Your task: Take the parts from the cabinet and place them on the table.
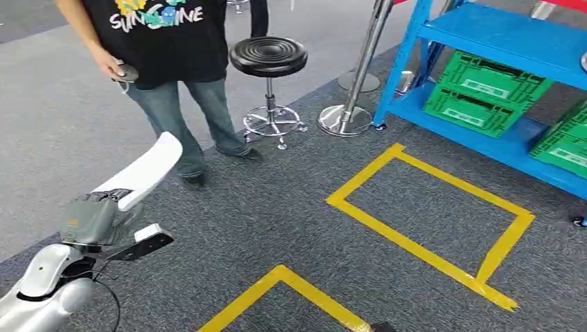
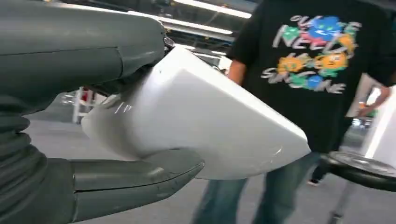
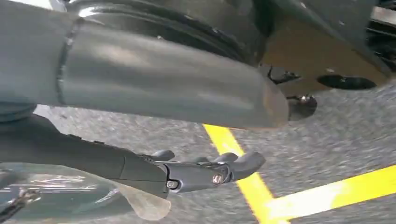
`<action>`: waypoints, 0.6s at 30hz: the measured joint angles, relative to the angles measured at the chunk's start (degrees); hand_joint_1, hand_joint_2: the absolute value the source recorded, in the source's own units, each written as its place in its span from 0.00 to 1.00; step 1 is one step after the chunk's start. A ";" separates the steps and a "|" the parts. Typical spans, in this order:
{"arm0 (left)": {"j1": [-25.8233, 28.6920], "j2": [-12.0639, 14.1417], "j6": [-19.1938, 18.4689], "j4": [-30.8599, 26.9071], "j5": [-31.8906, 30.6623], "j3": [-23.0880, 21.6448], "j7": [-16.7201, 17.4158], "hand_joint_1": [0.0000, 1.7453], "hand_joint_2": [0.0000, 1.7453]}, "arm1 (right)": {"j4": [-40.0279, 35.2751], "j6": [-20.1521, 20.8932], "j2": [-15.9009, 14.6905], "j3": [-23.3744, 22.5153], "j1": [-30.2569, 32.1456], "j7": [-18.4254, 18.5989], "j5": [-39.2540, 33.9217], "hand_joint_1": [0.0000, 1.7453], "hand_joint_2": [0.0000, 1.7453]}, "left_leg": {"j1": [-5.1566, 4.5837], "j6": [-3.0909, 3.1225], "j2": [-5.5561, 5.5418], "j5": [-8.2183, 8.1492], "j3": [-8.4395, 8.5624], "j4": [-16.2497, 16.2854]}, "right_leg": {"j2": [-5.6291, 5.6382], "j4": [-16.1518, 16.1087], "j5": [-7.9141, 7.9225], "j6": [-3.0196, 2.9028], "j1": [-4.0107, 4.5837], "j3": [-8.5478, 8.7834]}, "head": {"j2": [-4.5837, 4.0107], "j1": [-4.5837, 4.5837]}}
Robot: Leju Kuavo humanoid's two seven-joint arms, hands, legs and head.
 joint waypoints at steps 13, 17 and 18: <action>4.09 0.66 0.22 -2.69 -1.86 2.14 0.46 1.00 1.00 | -0.55 1.75 1.01 -0.20 -1.02 -15.94 -2.86 0.00 0.00 | 0.57 -3.42 1.80 -7.79 -8.52 17.09 | -0.61 -15.69 6.42 -2.42 -0.36 7.54 | 0.00 -0.63; 6.99 0.63 0.02 -4.22 -3.02 4.09 -0.15 1.00 1.00 | -1.14 2.30 1.66 -0.17 -1.12 -20.42 -3.43 0.00 0.00 | 0.62 -3.05 2.74 -1.58 -3.95 8.25 | -3.36 -15.67 5.83 -2.22 -0.15 8.19 | 0.00 -0.66; 7.22 0.63 -0.04 -4.68 -3.22 4.64 -0.35 1.00 1.00 | -1.33 2.45 1.95 -0.13 -1.20 -21.19 -3.52 0.00 0.00 | 0.31 -2.55 4.86 0.54 -1.10 2.85 | -3.94 -15.68 5.59 -2.08 -0.03 8.53 | 0.00 -0.68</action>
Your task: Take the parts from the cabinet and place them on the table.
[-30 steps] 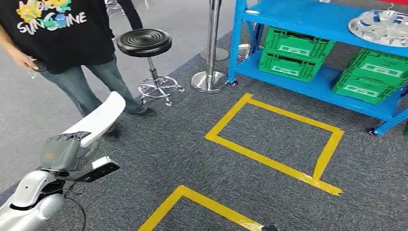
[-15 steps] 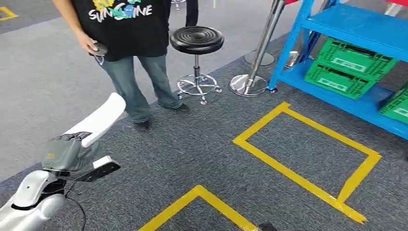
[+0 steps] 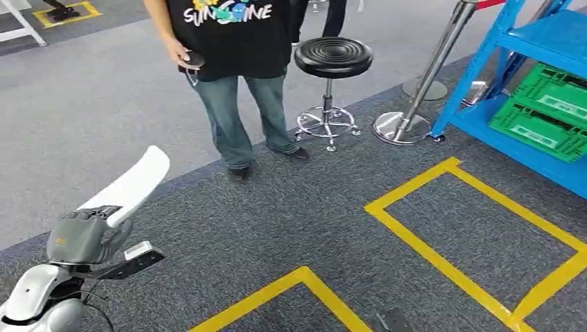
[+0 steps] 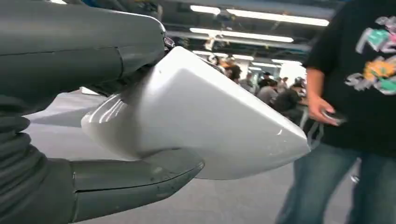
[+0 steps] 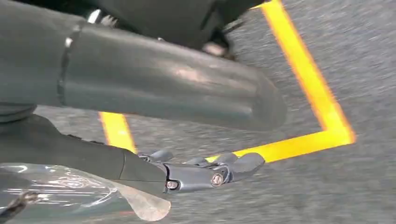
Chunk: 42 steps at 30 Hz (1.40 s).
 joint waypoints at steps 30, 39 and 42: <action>-2.20 -1.38 -1.31 0.18 0.79 1.13 -1.66 1.00 1.00 | -4.35 3.82 0.94 4.77 1.55 12.94 -3.80 0.00 0.00 | 0.41 -0.18 -1.45 -0.58 -1.89 3.03 | 0.31 -0.03 -0.21 0.37 -0.31 0.20 | 0.00 -0.24; -4.40 -1.55 -0.98 1.47 0.81 0.19 -1.77 1.00 1.00 | -3.56 3.96 0.44 5.53 1.32 13.18 -3.67 0.00 0.00 | -0.32 2.74 -1.73 -0.40 0.62 -2.94 | 3.30 7.93 -5.69 2.25 0.00 -3.36 | 0.00 0.50; -5.01 -2.03 -1.42 1.95 0.85 -0.68 -1.57 1.00 1.00 | -3.04 3.96 0.26 5.86 1.27 15.15 -3.15 0.00 0.00 | -0.39 2.83 -3.89 -0.44 0.67 -2.88 | 3.92 18.27 -7.82 2.36 0.03 -9.71 | 0.00 0.57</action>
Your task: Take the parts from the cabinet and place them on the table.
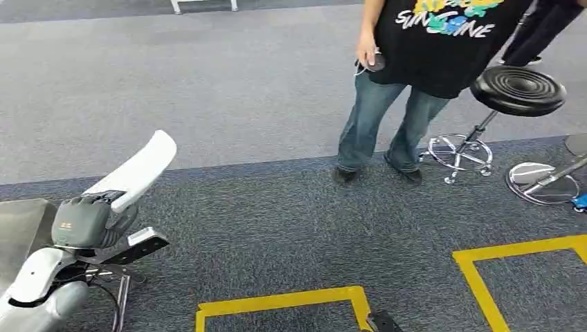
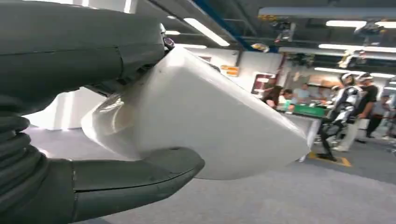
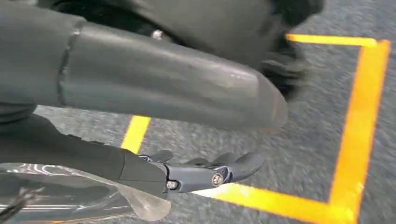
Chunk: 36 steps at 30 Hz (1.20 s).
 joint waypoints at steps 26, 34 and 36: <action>-4.61 -0.06 0.26 2.56 1.42 -4.17 0.52 1.00 1.00 | 2.99 -0.52 -0.96 0.44 -0.70 1.55 0.20 0.00 0.00 | -0.01 -0.40 2.92 -0.03 0.17 -0.26 | -5.52 -18.46 7.22 -0.38 0.23 8.92 | 0.00 -0.55; -5.38 -0.76 0.94 3.80 2.19 -5.38 0.52 1.00 1.00 | 3.30 -0.52 -1.20 0.46 -1.02 1.77 0.20 0.00 0.00 | 0.19 -0.09 -1.69 -0.15 0.55 -0.23 | 0.27 -7.85 6.87 0.10 -0.10 1.56 | 0.00 0.09; -5.67 -0.98 0.96 4.02 2.19 -5.46 0.52 1.00 1.00 | 3.32 -0.52 -1.31 0.46 -1.10 1.77 0.20 0.00 0.00 | 0.33 -0.74 -2.76 -0.58 0.48 0.19 | 3.80 -16.88 10.28 0.26 -0.72 5.56 | 0.00 0.11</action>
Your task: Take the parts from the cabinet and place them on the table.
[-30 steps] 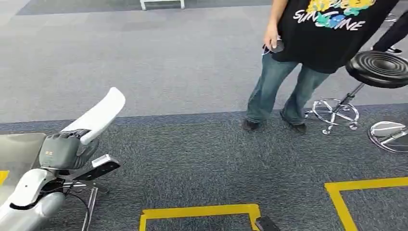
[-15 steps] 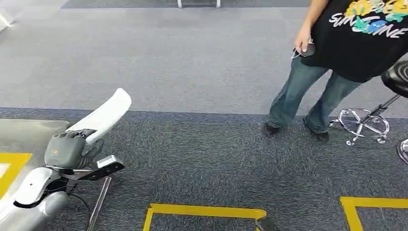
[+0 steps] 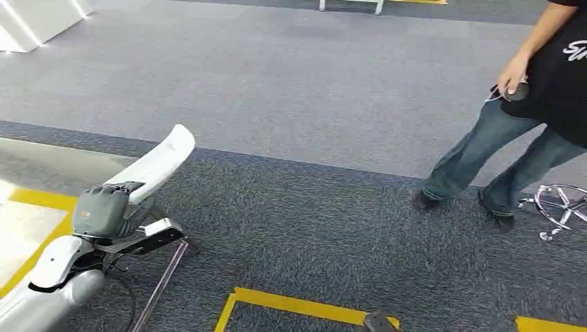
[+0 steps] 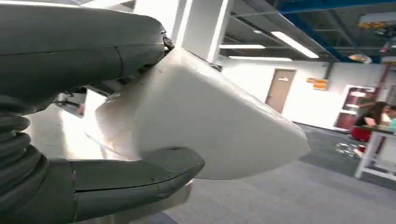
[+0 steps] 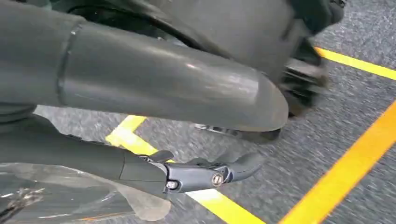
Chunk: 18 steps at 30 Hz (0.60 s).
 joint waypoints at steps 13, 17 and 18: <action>-0.74 -0.33 0.17 1.40 -0.02 -0.68 0.00 1.00 1.00 | 0.20 0.00 -0.26 -0.04 -0.12 -0.02 0.00 0.00 0.00 | 0.41 -2.05 3.92 -3.49 -6.20 12.16 | -6.41 -1.41 -0.89 -2.57 0.64 2.01 | 0.00 -0.48; -1.43 -0.39 0.24 1.49 -0.02 -0.87 0.00 1.00 1.00 | 0.22 0.07 -0.28 -0.07 -0.14 0.06 0.02 0.00 0.00 | -0.83 -0.79 7.44 -0.51 -0.19 0.53 | -8.38 -1.38 -1.49 -1.76 1.13 2.55 | 0.00 -0.40; -1.41 -0.37 0.24 1.53 0.00 -0.90 0.00 1.00 1.00 | 0.22 0.11 -0.28 -0.07 -0.19 0.09 0.09 0.00 0.00 | -0.90 -0.72 6.91 -0.55 -0.30 0.49 | -8.95 -1.45 -1.59 -1.51 1.05 2.71 | 0.00 -0.39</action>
